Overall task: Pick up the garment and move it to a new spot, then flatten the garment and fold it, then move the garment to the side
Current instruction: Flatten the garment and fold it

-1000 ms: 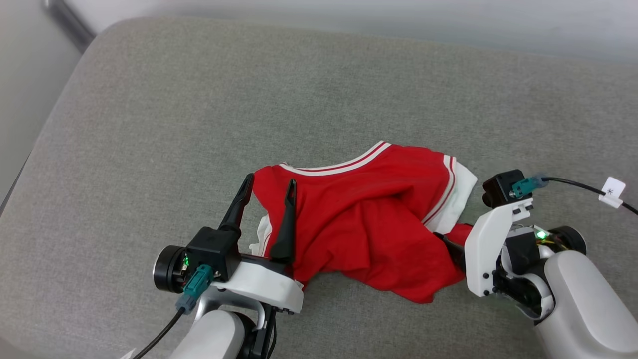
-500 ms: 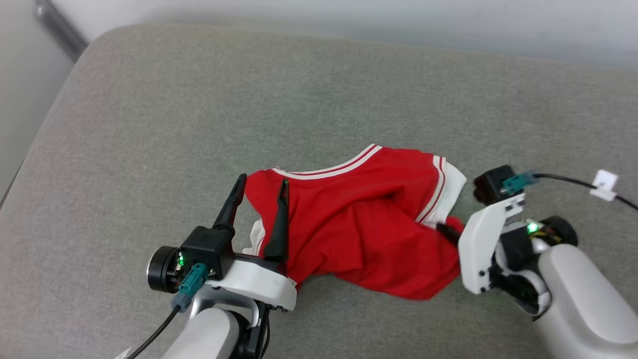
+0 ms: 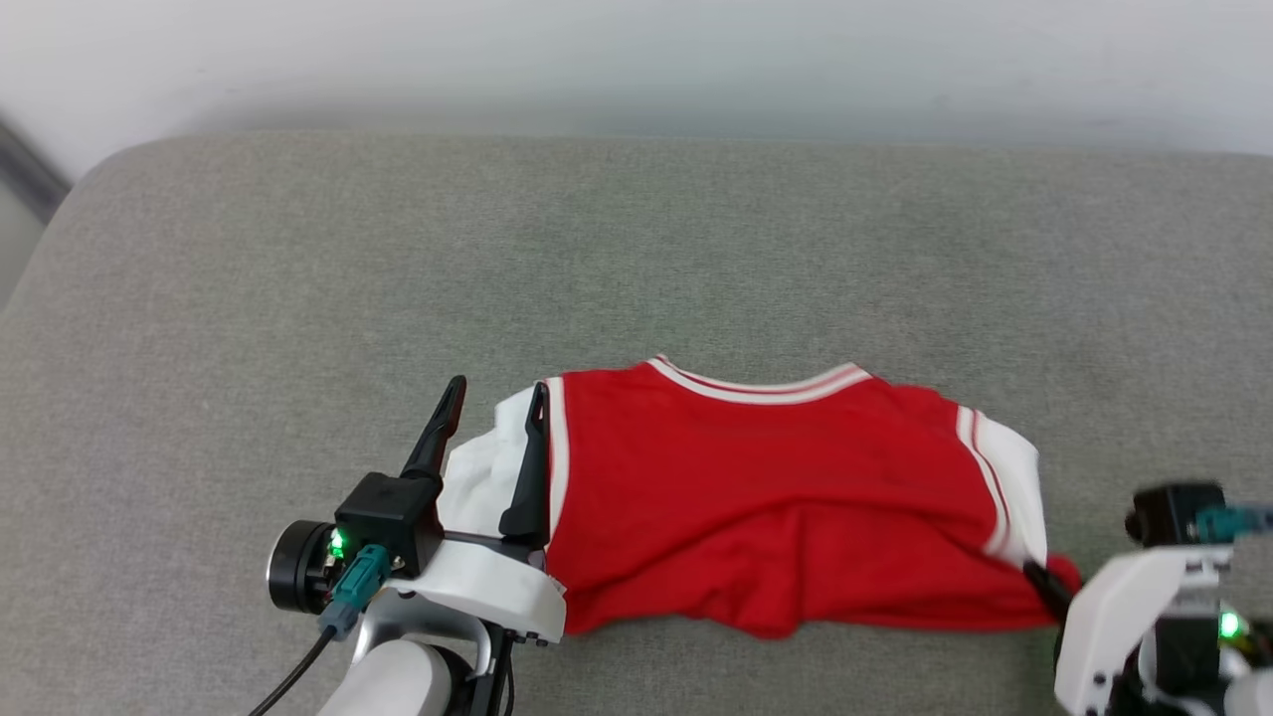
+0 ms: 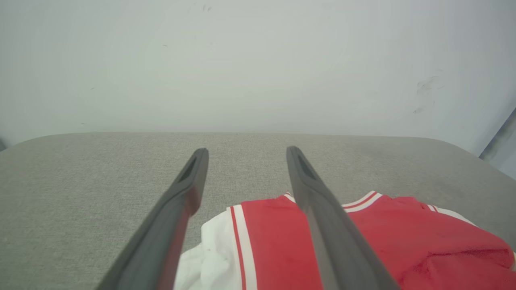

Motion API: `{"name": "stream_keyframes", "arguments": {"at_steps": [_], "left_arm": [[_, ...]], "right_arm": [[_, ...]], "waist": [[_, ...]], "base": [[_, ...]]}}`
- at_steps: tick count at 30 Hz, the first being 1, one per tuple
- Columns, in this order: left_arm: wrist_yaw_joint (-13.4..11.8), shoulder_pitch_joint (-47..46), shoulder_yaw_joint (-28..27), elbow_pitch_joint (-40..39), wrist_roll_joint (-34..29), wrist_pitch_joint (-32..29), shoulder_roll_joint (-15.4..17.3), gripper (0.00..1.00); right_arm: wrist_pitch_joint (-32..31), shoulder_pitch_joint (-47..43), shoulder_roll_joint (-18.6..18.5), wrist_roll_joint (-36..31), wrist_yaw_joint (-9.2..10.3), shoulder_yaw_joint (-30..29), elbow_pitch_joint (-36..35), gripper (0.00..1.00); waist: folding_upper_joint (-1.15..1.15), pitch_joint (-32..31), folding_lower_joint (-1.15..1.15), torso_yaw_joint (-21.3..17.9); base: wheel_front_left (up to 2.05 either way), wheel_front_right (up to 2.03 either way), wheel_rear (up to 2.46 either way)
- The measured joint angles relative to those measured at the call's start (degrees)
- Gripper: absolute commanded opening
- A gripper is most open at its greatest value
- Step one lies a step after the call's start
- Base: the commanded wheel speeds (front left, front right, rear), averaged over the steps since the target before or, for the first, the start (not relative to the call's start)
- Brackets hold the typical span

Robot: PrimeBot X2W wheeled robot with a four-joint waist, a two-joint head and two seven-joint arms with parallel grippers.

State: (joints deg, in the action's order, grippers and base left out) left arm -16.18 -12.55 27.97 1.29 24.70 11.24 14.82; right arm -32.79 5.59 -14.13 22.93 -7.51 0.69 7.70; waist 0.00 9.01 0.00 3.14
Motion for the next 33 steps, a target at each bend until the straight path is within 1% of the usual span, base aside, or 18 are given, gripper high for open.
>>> {"name": "stream_keyframes", "arguments": {"at_steps": [1, 2, 3, 4, 8, 9, 10, 14, 18, 20, 22, 25, 30, 33], "left_arm": [[-0.1, 0.1, 0.0, -0.1, 0.0, 0.0, 0.2, 1.00], [-0.1, 0.2, 0.0, -0.2, 0.0, -0.1, 0.3, 1.00], [-0.2, 0.3, 0.0, -0.3, 0.1, -0.2, 0.4, 1.00], [-0.2, 0.3, -0.1, -0.4, 0.2, -0.3, 0.6, 1.00], [-0.6, 0.8, -0.4, -0.5, 0.3, -0.5, 1.0, 1.00], [-1.0, 1.8, -0.6, -0.6, 0.6, -0.7, 1.4, 1.00], [-1.1, 2.1, -0.6, -0.6, 0.7, -0.7, 1.6, 1.00], [-1.7, 3.3, -1.1, -0.9, 1.2, -1.0, 2.1, 1.00], [-2.0, 4.1, -1.7, -1.1, 1.6, -1.0, 2.6, 1.00], [-2.2, 4.3, -2.0, -1.1, 1.8, -1.0, 2.8, 1.00], [-2.5, 4.6, -2.2, -1.2, 2.0, -1.0, 2.8, 1.00], [-2.5, 4.7, -2.3, -1.2, 2.2, -1.0, 2.9, 1.00], [-2.5, 4.6, -2.3, -1.4, 2.3, -0.8, 2.9, 1.00], [-2.6, 3.7, -2.3, -1.6, 2.2, -0.5, 2.7, 1.00]], "right_arm": [[0.1, -1.6, 0.7, -0.1, 0.01, -1.1, 0.4, 0.00], [0.7, -2.8, 1.4, -0.5, 0.01, -1.8, 0.9, 0.22], [1.6, -3.7, 2.1, -1.4, 0.01, -2.1, 1.6, 0.85], [2.6, -4.3, 3.1, -1.1, 0.01, -2.4, 2.3, 1.00], [9.7, -4.5, 5.5, -1.4, 0.01, -2.6, 2.8, 1.00], [15.6, -5.1, 6.2, -2.0, 0.01, -2.8, 1.2, 1.00], [17.2, -5.5, 6.3, -2.1, 0.01, -2.9, 0.4, 1.00], [20.2, -7.6, 6.4, -2.7, 0.01, -3.0, -3.5, 1.00], [21.1, -8.2, 5.5, -3.3, 0.01, -4.6, -7.6, 1.00], [19.7, -8.1, 4.9, -3.2, 0.01, -6.5, -8.8, 1.00], [16.7, -7.8, 3.7, -3.2, 0.01, -8.3, -8.9, 1.00], [9.4, -6.0, 2.1, -1.0, 0.01, -9.8, -8.1, 1.00], [-3.8, -1.3, -1.2, 1.8, 0.01, -11.7, -3.6, 1.00], [-9.1, 1.5, -2.1, 2.7, 0.01, -11.6, -1.3, 1.00]], "waist": [[0.00, -0.2, 0.00, -0.3], [0.00, -0.3, 0.00, -0.5], [0.00, -0.4, 0.00, -0.7], [0.00, -0.4, 0.00, -0.9], [0.00, -0.9, 0.00, -1.5], [0.00, -1.7, 0.00, -1.8], [0.00, -2.0, 0.00, -1.9], [0.00, -3.3, 0.00, -2.5], [0.00, -4.5, 0.00, -3.1], [0.00, -5.0, 0.00, -3.3], [0.00, -5.5, 0.00, -3.5], [0.00, -5.6, 0.00, -3.5], [0.00, -4.7, 0.00, -2.7], [0.00, -3.4, 0.00, -1.7]], "base": [[0.00, 0.00, 0.00], [0.00, 0.00, 0.00], [0.00, 0.00, 0.00], [0.00, 0.00, 0.00], [0.00, 0.00, 0.00], [0.00, 0.00, 0.00], [0.00, 0.00, 0.00], [0.00, 0.00, 0.00], [0.00, 0.00, 0.00], [0.00, 0.00, 0.00], [0.00, 0.00, 0.00], [0.00, 0.00, 0.00], [0.00, 0.00, 0.00], [0.00, 0.00, 0.00]]}}
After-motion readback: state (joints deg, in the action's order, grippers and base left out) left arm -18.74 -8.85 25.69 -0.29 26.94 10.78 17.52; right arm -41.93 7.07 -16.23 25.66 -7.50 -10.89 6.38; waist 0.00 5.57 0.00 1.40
